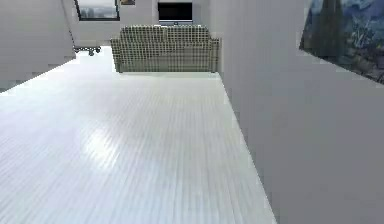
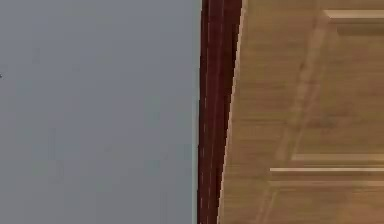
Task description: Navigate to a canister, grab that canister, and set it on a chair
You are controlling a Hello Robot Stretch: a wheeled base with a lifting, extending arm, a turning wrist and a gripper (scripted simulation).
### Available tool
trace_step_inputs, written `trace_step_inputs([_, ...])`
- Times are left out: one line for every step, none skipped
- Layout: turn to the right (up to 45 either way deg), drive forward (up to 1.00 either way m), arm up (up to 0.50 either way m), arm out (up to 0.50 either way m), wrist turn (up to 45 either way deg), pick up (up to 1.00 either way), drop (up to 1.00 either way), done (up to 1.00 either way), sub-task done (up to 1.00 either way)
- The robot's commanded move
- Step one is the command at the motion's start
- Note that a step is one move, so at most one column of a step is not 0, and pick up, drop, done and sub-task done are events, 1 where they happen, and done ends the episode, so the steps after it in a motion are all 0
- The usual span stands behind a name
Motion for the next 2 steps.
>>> trace_step_inputs([-45.0,0.00,0.00,0.00,0.0,0.00,0.00,0.00,0.00])
trace_step_inputs([-45.0,0.00,0.00,0.00,0.0,0.00,0.00,0.00,0.00])
